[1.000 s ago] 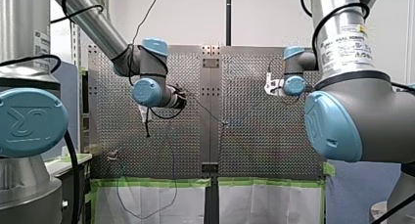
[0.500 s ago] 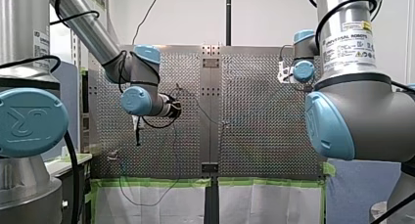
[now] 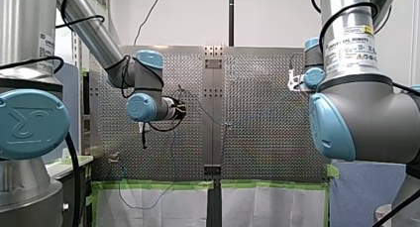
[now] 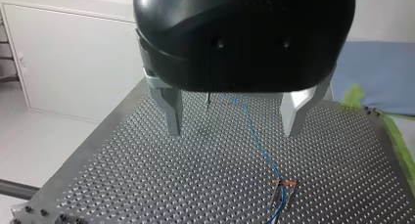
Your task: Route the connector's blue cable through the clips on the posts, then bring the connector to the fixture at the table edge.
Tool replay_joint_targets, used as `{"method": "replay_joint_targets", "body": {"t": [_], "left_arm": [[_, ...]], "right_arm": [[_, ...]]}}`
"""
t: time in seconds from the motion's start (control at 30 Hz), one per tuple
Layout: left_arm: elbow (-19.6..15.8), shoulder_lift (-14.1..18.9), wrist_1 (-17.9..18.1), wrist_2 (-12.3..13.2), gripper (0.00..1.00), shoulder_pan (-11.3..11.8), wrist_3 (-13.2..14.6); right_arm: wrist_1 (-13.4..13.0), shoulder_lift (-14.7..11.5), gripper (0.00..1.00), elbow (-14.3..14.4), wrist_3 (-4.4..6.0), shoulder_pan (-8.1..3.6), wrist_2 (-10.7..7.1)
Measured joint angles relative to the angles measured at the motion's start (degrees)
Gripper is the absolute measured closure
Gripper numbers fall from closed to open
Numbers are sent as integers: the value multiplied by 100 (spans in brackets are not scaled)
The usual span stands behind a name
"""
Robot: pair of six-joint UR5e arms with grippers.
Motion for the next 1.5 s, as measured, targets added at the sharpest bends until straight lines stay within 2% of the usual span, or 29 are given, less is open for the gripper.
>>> {"method": "replay_joint_targets", "body": {"t": [0.17, 0.27, 0.33, 0.67, 0.97, 1.37, 1.5], "left_arm": [[0, -3, -68, -38, 0, 23, -1], [0, -2, -113, -35, 0, 35, -1], [0, -2, -127, -29, 0, 41, -1], [0, -3, -154, -28, 0, 59, 0], [0, 0, -226, -53, 0, 81, 4], [0, -2, -360, -152, 0, 94, 8], [-1, -2, -374, -153, 0, 94, 7]], "right_arm": [[139, 150, 100, -138, -143, -91, -248], [175, 183, 100, -173, -179, -112, -400], [189, 216, 100, -217, -178, -150, -497], [198, 336, 100, -430, -147, -511, -945], [237, 371, 100, -578, -173, -731, -1381], [252, 407, 100, -609, -219, -857, -2004], [317, 444, 100, -609, -278, -891, -2219]]}}
